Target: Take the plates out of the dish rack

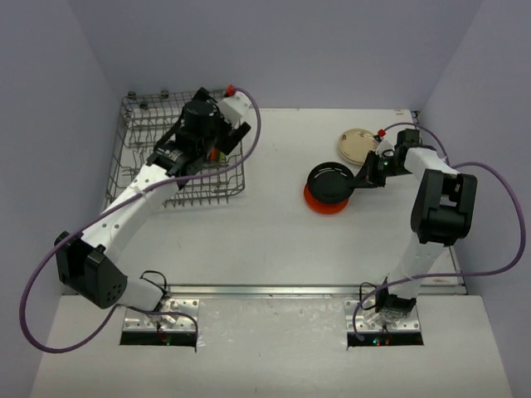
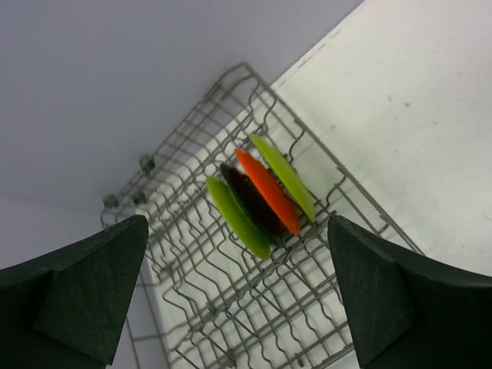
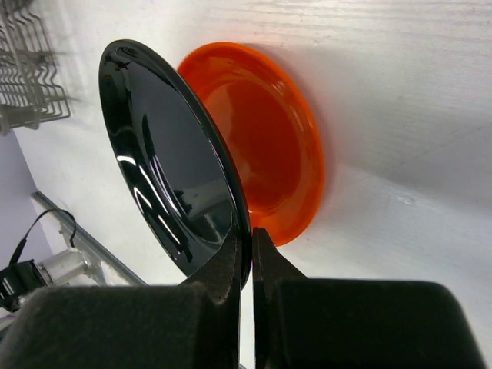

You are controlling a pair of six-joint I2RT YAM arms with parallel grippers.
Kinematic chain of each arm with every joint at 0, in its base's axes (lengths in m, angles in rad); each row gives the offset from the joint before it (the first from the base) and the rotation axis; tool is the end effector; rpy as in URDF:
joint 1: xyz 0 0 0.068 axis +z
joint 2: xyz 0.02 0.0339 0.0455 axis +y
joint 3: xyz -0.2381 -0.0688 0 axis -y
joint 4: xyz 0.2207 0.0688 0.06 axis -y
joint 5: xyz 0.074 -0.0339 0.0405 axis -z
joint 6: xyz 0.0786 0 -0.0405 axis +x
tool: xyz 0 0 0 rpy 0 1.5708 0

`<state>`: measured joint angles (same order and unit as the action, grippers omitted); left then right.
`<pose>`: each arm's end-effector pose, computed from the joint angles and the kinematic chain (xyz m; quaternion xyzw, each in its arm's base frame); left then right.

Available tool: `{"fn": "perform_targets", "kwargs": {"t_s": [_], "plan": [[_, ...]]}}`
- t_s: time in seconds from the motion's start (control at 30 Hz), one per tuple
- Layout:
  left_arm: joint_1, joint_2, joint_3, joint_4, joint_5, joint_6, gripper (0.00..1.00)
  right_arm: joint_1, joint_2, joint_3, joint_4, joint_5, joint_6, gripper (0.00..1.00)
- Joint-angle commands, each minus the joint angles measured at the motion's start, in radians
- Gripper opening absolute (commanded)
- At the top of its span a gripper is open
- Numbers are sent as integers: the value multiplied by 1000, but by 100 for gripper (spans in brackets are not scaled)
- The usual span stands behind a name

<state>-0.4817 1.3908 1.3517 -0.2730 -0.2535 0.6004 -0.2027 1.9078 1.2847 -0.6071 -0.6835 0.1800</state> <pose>0.3132 -0.1415 0.3530 0.3492 0.7257 0.1366 0.5768 0.3607 -0.0235 0.1309 0.1208 0.9224 0.3285 0.1634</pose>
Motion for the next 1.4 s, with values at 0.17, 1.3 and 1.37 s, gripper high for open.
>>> {"fn": "perform_targets", "kwargs": {"t_s": [0.17, 1.3, 1.37], "plan": [[233, 116, 120, -236, 212, -407, 100, 11, 112, 125, -39, 1, -39, 4], [459, 571, 435, -291, 283, -525, 43, 49, -116, 65, -76, 99, -82, 98], [466, 605, 448, -289, 283, -528, 42, 51, -119, 65, -79, 97, -83, 98]]}}
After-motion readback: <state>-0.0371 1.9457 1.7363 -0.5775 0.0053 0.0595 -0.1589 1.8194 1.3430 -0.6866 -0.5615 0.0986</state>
